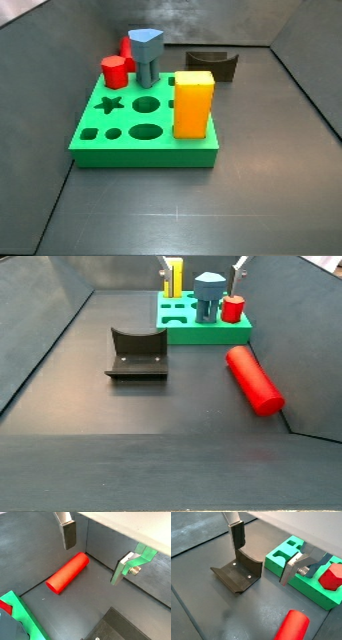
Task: Pick up the round object. Move up. Place the round object on the fixture. Regrasp the round object. Move to above the board. Insert the round object.
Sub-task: Pick up the round object.
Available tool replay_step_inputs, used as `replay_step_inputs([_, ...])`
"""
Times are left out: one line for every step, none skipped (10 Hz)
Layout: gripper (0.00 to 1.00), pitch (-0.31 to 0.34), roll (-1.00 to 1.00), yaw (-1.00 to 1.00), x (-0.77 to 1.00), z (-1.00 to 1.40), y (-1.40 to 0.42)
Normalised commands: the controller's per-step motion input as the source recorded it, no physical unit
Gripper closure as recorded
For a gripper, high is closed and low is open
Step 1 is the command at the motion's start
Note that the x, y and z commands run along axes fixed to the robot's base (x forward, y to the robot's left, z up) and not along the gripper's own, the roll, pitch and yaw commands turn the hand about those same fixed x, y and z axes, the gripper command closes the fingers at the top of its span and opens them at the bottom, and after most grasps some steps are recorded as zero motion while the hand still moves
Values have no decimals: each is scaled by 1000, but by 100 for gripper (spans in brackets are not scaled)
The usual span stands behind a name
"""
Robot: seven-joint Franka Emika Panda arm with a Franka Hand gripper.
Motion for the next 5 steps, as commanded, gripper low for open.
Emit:
replay_step_inputs([0,0,180,137,0,-411,69])
replay_step_inputs([0,-81,204,166,-200,-797,0])
replay_step_inputs([0,-139,143,269,-357,-777,-260])
replay_step_inputs([0,-183,166,351,-571,-786,-274])
replay_step_inputs([0,-226,100,260,-786,-794,0])
